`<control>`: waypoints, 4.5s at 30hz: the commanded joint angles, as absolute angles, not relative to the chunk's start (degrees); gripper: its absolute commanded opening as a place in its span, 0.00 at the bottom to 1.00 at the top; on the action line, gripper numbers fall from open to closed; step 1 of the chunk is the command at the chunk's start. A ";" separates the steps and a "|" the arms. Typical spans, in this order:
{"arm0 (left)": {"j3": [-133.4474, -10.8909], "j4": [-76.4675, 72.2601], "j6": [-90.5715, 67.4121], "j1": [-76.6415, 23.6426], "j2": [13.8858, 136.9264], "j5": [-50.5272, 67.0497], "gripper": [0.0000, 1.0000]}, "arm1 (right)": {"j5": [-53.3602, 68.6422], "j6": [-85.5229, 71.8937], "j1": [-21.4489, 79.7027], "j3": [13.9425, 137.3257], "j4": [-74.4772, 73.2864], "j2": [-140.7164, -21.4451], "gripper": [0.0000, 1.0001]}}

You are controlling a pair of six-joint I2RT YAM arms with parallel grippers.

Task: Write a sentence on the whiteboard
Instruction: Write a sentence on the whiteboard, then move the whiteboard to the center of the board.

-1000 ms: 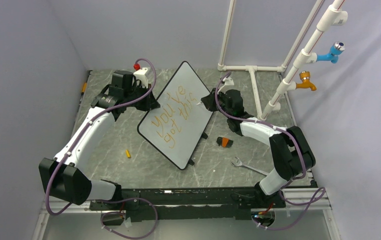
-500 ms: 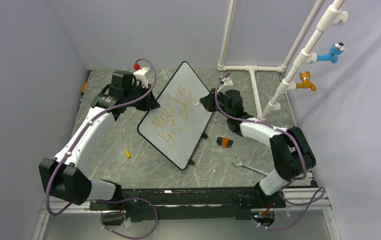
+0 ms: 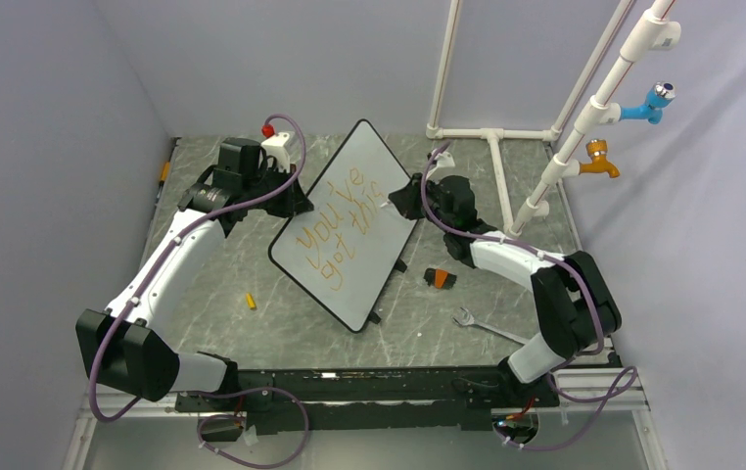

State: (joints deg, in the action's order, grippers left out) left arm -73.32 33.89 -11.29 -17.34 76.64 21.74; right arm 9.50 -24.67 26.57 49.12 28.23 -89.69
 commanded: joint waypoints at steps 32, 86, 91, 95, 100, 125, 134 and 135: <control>-75.09 39.01 -2.40 -20.92 72.74 10.45 0.00 | 3.69 -20.92 27.39 48.70 14.63 -56.91 0.00; -59.72 39.17 -3.24 -20.92 68.12 5.23 0.30 | 5.12 -22.06 27.36 47.20 15.74 -59.49 0.00; -60.69 38.85 -3.59 -20.85 68.06 6.63 0.35 | 4.79 -21.80 27.38 47.12 15.56 -59.40 0.00; -61.38 38.62 -4.01 -20.92 67.99 7.22 0.37 | 4.66 -21.62 27.41 47.02 15.51 -59.34 0.00; -61.91 38.29 -4.38 -20.92 67.94 8.20 0.39 | 4.50 -21.62 27.36 46.76 15.62 -59.17 0.00; -66.65 34.61 -6.65 -32.34 78.28 8.39 0.43 | 2.54 -19.42 27.34 46.18 13.47 -56.01 0.00; -70.93 36.08 -6.23 -36.12 82.64 4.90 0.49 | 1.76 -18.45 27.28 46.48 12.22 -55.22 0.00; -70.93 36.17 -6.23 -36.10 82.28 4.58 0.51 | 1.80 -18.54 27.33 46.49 12.29 -55.25 0.00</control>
